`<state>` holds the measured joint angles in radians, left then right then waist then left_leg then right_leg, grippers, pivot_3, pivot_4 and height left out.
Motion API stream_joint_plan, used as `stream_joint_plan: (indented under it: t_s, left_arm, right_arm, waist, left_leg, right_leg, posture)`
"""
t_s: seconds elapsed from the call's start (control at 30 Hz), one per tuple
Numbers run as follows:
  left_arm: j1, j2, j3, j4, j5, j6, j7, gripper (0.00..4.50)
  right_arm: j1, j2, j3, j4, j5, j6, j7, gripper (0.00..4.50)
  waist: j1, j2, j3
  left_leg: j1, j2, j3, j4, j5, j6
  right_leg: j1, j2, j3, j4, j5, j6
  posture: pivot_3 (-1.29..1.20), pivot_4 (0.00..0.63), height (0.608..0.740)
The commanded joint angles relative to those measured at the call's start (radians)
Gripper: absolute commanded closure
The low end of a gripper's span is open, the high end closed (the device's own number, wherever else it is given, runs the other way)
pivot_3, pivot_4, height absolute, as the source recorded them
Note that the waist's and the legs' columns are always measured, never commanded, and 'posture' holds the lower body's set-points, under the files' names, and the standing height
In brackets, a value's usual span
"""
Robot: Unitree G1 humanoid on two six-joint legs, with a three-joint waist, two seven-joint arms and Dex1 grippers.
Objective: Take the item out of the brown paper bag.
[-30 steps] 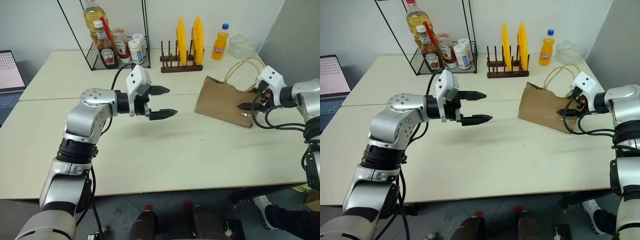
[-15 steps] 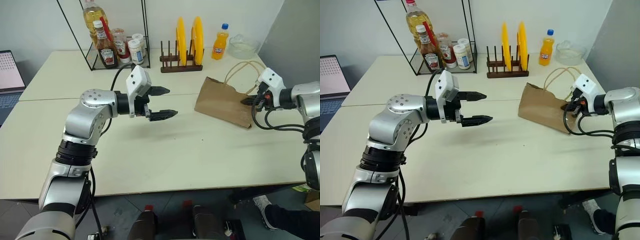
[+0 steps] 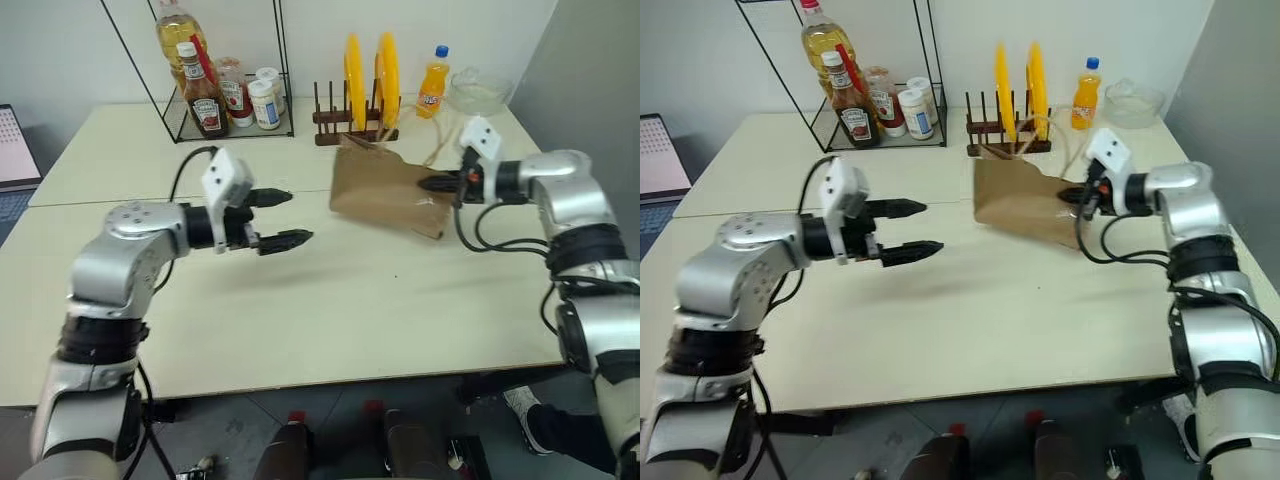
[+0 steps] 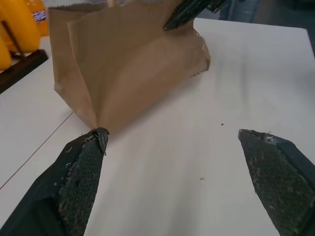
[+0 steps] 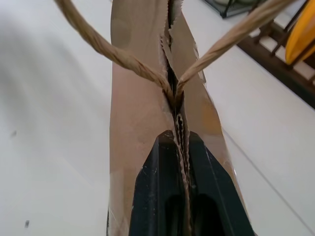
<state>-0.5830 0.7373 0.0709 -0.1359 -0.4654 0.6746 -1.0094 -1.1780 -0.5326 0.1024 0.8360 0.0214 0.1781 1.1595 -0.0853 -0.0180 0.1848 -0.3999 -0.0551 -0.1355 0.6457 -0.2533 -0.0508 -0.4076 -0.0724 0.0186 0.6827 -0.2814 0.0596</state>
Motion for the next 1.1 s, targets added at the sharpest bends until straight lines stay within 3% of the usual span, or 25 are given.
stream_joint_plan:
  t_s: [0.03,0.33,0.57,0.8,0.93,1.1]
  left_arm:
    - [0.062,0.028,0.089,-0.114,-0.048,0.050,0.053,0.00]
    - [0.340,0.024,0.308,-0.394,-0.156,0.194,0.239,0.00]
    - [0.454,0.019,0.396,-0.509,-0.224,0.236,0.328,0.00]
    - [0.476,0.019,0.386,-0.538,-0.275,0.245,0.385,0.00]
    - [0.406,0.048,0.335,-0.462,-0.263,0.222,0.360,0.00]
    - [0.328,0.062,0.253,-0.379,-0.237,0.180,0.320,0.00]
  right_arm:
    - [-0.097,0.057,-0.007,0.071,0.005,-0.090,-0.015,4.48]
    - [-0.201,0.263,0.030,0.321,-0.043,-0.266,0.030,4.48]
    - [-0.215,0.316,0.072,0.426,-0.137,-0.377,-0.043,4.48]
    - [-0.214,0.316,0.084,0.467,-0.199,-0.418,-0.131,4.48]
    - [-0.216,0.295,0.056,0.460,-0.185,-0.405,-0.108,3.62]
    - [-0.225,0.247,0.020,0.439,-0.152,-0.361,-0.047,1.90]
  waist:
    - [0.000,0.000,0.000]
    - [0.001,0.000,0.000]
    - [0.006,0.000,0.000]
    - [0.007,0.000,0.000]
    - [0.010,0.000,0.000]
    - [0.011,0.000,0.000]
  left_leg:
    - [0.000,0.001,0.000,0.000,0.000,0.000]
    - [0.000,0.002,-0.001,0.000,0.000,0.000]
    - [0.001,0.002,-0.001,0.000,0.000,0.000]
    - [0.001,0.001,0.000,0.000,0.000,0.000]
    - [0.001,0.001,0.000,0.000,0.000,0.000]
    - [0.001,-0.001,0.000,0.000,0.000,0.000]
  right_leg:
    - [0.000,0.000,0.000,0.000,0.000,0.000]
    - [-0.001,0.000,0.001,0.000,0.001,-0.002]
    - [0.000,0.000,0.000,0.000,0.003,-0.004]
    - [0.000,0.001,0.000,0.000,0.003,-0.004]
    - [0.001,0.001,-0.001,0.000,0.003,-0.005]
    - [0.001,0.002,-0.001,0.000,0.004,-0.005]
  posture:
    - [0.00,0.150,0.740]
    - [0.00,0.150,0.740]
    - [0.00,0.150,0.740]
    - [0.00,0.150,0.740]
    - [0.00,0.150,0.740]
    - [0.00,0.150,0.740]
